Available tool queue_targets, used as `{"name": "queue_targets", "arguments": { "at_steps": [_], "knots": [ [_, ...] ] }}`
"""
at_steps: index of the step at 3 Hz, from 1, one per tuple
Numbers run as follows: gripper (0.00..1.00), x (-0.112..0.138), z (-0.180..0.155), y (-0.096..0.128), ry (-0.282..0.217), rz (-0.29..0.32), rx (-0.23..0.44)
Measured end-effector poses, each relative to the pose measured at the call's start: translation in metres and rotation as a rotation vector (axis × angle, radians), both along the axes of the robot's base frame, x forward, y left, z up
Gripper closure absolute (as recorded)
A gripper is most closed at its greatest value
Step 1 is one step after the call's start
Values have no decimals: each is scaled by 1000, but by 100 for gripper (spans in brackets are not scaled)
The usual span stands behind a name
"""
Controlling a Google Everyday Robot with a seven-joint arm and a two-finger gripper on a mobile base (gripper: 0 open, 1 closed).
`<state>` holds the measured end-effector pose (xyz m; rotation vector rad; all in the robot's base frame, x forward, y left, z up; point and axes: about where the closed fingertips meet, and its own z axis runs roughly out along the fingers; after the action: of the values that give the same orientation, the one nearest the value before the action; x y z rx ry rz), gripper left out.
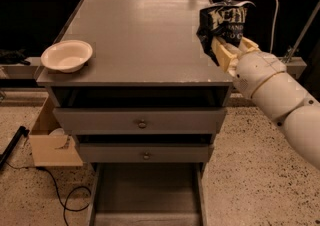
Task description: Pick blue chip bag from bottom drawer and place on counter
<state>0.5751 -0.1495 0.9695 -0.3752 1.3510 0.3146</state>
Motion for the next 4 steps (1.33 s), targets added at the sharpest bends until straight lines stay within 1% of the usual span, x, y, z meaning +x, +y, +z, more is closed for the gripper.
{"name": "queue_targets", "arguments": {
  "at_steps": [1, 2, 3, 4],
  "knots": [
    [100, 0, 0, 0, 0, 1, 0],
    [100, 10, 12, 9, -31, 17, -15],
    [100, 36, 36, 34, -84, 70, -65],
    [100, 36, 36, 34, -84, 70, -65]
  ]
}}
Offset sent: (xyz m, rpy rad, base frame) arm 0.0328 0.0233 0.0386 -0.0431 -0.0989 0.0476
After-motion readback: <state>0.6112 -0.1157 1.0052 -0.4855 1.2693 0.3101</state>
